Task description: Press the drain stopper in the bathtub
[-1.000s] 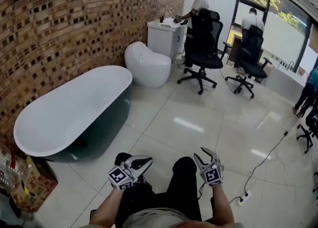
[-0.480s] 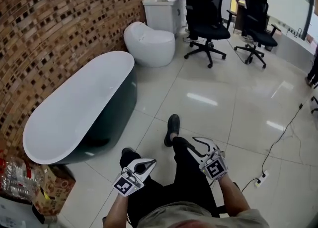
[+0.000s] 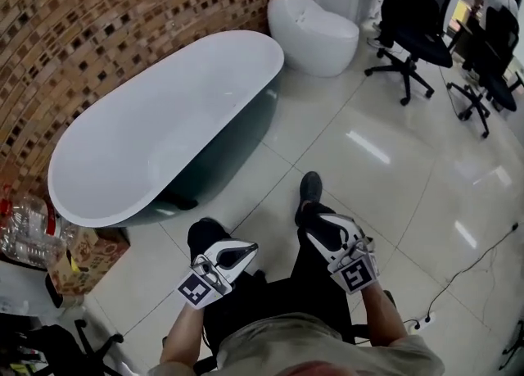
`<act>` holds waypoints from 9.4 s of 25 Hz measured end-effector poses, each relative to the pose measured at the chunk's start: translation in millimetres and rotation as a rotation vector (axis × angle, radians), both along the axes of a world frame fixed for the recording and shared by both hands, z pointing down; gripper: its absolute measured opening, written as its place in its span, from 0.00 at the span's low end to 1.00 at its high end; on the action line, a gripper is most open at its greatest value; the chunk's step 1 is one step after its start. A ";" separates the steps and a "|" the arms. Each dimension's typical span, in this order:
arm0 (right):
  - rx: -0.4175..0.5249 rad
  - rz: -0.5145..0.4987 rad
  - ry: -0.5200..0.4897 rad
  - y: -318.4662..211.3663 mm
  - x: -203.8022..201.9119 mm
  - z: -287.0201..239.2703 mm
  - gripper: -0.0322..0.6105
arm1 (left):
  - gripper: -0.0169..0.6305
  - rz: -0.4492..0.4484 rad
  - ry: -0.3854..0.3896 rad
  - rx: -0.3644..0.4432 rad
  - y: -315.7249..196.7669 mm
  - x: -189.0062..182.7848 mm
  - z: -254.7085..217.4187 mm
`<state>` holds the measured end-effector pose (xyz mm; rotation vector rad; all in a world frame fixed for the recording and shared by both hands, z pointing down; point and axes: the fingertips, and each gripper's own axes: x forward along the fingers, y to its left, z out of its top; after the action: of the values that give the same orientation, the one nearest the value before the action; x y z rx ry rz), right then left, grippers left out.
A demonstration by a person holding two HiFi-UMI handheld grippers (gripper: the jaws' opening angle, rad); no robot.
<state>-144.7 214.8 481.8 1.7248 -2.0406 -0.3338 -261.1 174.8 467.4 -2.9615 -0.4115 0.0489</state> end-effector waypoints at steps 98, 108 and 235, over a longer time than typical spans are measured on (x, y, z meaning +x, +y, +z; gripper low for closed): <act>-0.099 -0.774 -0.286 -495.9 387.2 -3.3 0.30 | 0.03 -0.983 0.183 -0.174 -383.7 311.6 -23.1; -0.094 -0.784 -0.476 -545.3 364.8 -33.6 0.30 | 0.03 -1.013 0.231 -0.175 -391.3 321.2 -25.5; 0.689 -1.233 -0.136 -314.5 392.1 -325.3 0.05 | 0.03 -0.920 0.290 0.388 -286.4 378.8 -274.8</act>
<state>247.4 -99.8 156.5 0.4626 -3.0827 -1.4291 117.6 -111.5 192.6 -2.4222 0.8669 0.2479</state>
